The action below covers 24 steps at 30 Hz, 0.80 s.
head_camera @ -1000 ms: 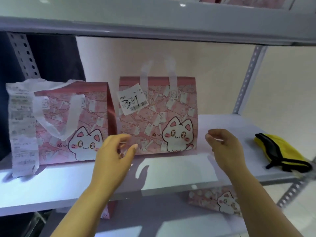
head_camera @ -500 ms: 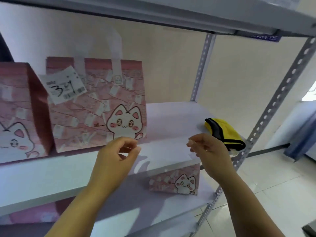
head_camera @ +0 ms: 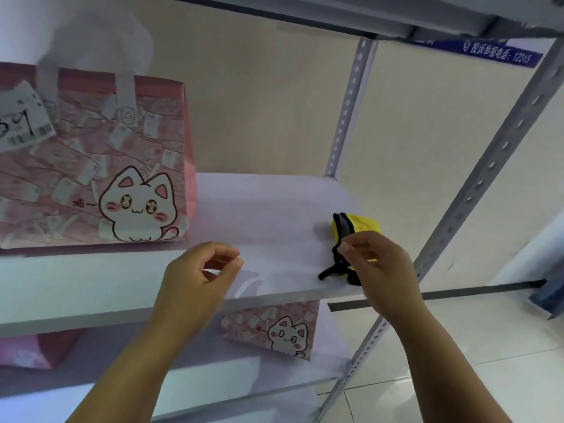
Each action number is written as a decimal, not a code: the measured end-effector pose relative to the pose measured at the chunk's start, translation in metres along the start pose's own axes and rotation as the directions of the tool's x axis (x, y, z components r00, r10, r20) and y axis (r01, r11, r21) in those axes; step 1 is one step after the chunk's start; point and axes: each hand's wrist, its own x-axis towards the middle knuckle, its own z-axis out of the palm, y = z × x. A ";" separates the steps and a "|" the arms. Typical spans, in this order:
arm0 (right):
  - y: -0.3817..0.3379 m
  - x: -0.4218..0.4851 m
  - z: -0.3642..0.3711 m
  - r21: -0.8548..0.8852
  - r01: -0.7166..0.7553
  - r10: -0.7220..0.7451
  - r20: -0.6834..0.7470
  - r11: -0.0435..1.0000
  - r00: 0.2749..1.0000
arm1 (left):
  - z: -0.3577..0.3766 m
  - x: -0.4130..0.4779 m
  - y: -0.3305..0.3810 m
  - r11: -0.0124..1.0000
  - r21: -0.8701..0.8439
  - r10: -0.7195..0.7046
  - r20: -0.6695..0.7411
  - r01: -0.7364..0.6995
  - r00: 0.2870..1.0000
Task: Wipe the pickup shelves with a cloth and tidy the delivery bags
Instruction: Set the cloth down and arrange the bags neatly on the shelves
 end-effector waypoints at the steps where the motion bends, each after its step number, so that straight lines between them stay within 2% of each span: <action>1: 0.001 0.002 -0.001 0.019 0.001 -0.001 0.012 1.000 1.000 | 0.003 -0.003 0.001 1.000 0.001 -0.012 -0.004 0.012 1.000; 7: 0.002 -0.009 0.008 0.123 0.076 -0.087 0.088 0.989 0.992 | 0.008 -0.024 -0.001 0.999 0.009 -0.048 -0.020 0.048 0.999; 11: 0.004 -0.031 0.015 0.121 0.092 -0.107 0.122 0.988 0.987 | 0.006 -0.044 -0.008 0.998 0.002 -0.067 0.032 0.067 0.997; 18: 0.016 -0.082 0.036 0.105 -0.015 -0.002 0.161 0.994 0.987 | -0.003 -0.081 -0.038 0.995 0.030 -0.096 0.128 0.093 0.987; 24: 0.043 -0.119 0.062 -0.011 -0.104 0.103 0.265 0.995 0.959 | -0.006 -0.107 -0.077 0.981 0.086 -0.185 0.184 0.172 0.965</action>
